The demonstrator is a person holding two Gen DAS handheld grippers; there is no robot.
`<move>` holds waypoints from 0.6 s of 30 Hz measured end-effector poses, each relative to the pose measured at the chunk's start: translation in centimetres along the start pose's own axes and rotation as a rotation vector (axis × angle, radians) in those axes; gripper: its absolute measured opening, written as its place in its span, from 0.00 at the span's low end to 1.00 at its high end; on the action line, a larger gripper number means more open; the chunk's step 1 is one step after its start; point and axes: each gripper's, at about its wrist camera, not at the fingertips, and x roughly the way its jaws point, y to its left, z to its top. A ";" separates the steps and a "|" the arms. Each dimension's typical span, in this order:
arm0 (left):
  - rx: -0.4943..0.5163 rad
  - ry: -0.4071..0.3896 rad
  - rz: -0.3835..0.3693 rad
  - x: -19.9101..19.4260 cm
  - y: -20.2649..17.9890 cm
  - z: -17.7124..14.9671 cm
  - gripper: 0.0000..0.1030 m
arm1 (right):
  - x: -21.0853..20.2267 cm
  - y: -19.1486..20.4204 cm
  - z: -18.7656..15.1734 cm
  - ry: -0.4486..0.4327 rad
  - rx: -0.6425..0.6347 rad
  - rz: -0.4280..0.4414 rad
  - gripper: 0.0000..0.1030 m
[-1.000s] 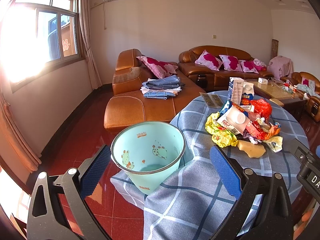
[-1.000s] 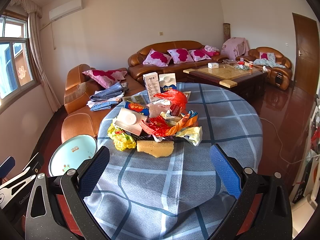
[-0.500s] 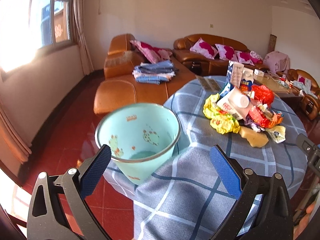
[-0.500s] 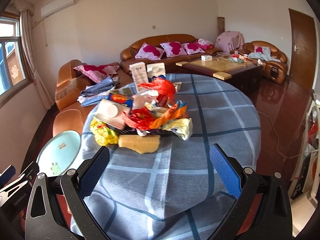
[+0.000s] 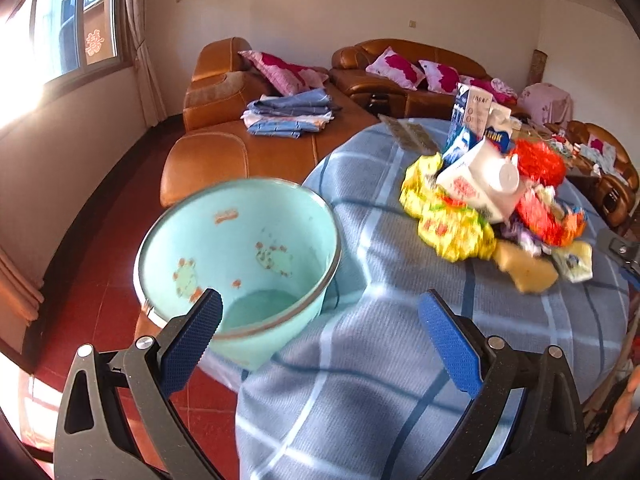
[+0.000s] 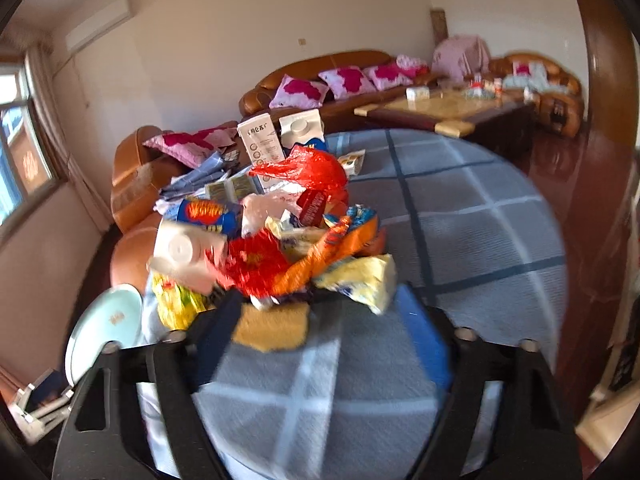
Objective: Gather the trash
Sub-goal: 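Grasp yellow wrapper with left tool while right tool grasps orange wrapper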
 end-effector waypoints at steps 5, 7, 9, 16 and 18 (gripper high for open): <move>0.001 -0.020 -0.040 1.4 -1.8 2.4 0.93 | 2.8 0.2 0.9 0.036 0.053 -0.024 0.73; 0.024 -0.014 -0.057 2.4 -3.1 3.2 0.89 | 4.0 0.0 1.1 0.077 0.089 -0.023 0.73; 0.023 0.000 -0.085 3.4 -4.0 3.8 0.88 | 5.0 -0.2 1.0 0.098 0.110 -0.011 0.73; -0.007 0.051 -0.175 6.3 -6.1 4.7 0.80 | 5.9 -0.9 1.3 0.117 0.104 0.036 0.18; -0.005 0.073 -0.196 7.0 -6.4 4.6 0.72 | 5.7 -1.2 1.1 0.111 0.102 0.052 0.16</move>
